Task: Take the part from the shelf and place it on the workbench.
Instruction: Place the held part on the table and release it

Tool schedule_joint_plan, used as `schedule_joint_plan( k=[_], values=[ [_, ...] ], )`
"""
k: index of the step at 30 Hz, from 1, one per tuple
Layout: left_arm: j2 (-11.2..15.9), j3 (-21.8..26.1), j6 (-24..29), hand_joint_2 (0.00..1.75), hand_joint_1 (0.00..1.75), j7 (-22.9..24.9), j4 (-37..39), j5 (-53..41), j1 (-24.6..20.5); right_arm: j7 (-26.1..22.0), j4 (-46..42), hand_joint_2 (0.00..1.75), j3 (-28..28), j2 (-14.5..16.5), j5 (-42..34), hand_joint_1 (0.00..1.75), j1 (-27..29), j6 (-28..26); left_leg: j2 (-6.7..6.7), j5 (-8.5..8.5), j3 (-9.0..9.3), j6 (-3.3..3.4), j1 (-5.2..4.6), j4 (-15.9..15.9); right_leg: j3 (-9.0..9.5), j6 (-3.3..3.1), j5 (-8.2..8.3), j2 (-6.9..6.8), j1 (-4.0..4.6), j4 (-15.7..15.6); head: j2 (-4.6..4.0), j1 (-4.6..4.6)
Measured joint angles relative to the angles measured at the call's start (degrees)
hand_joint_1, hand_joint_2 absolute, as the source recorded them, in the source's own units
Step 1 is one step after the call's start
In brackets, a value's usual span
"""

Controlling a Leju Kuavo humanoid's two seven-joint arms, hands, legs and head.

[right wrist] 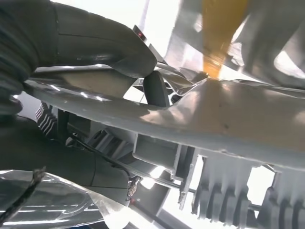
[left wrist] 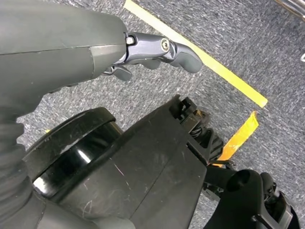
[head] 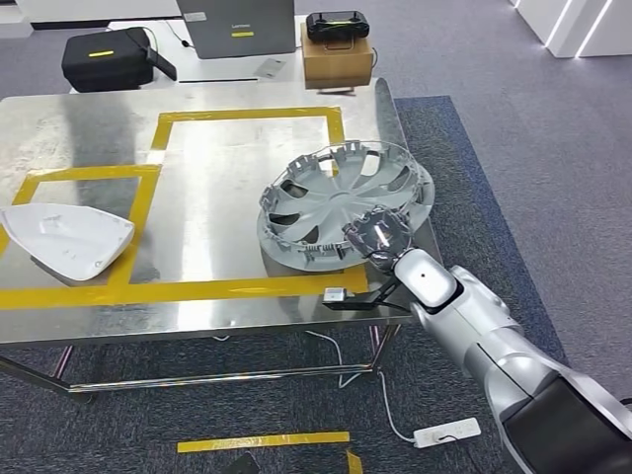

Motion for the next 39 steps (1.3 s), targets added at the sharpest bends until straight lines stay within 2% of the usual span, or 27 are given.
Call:
schedule_joint_plan(
  k=[16,39],
  values=[
    [-0.7,0.1,-0.4,1.75,0.0,-0.1,0.0,0.2,-0.1,-1.7,0.0,1.75,0.0,4.1,0.6,1.75,-0.8,0.6,0.0,0.0,-0.02,0.0,0.0,0.0,-0.01,0.0,0.0,-0.01,0.0,0.0,-0.01,0.0],
    [-0.6,1.0,-0.8,1.75,0.0,0.1,0.3,0.2,0.4,-3.9,0.2,1.75,0.6,5.0,-0.3,1.75,-0.5,-1.1,0.0,0.0,-0.02,0.0,0.0,0.0,-0.01,0.0,-0.01,-0.01,0.0,0.0,-0.01,0.01]
  ],
)
